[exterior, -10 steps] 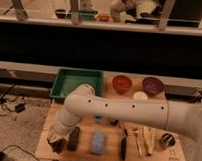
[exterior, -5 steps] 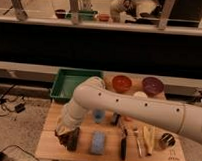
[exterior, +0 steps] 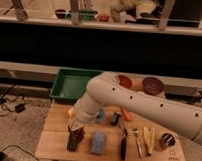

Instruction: Place grapes in metal cup

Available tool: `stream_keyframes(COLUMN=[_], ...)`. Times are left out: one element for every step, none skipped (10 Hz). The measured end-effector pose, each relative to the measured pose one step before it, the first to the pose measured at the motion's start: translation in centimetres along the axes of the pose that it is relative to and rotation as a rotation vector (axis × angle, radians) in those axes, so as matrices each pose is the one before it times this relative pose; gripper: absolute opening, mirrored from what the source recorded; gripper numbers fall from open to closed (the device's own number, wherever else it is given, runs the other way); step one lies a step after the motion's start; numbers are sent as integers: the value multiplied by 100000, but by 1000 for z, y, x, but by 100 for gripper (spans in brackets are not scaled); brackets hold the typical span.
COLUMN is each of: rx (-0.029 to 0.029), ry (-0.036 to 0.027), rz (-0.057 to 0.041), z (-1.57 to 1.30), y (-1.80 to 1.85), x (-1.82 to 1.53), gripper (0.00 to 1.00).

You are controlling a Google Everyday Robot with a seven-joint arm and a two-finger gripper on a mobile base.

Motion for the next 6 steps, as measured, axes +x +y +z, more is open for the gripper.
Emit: stream_keyframes(rx=[-105,105,43,-94,-132,29], ry=[-36,43,17,-30,-50,6], rz=[-338,228,130,-192,-244,59], z=[53,-48,-18,43,59,-12], y=[-68,35,21,-27,-36,7], x=[-147,92,54,-75,-101,25], gripper=[0,0,0,0,0,0])
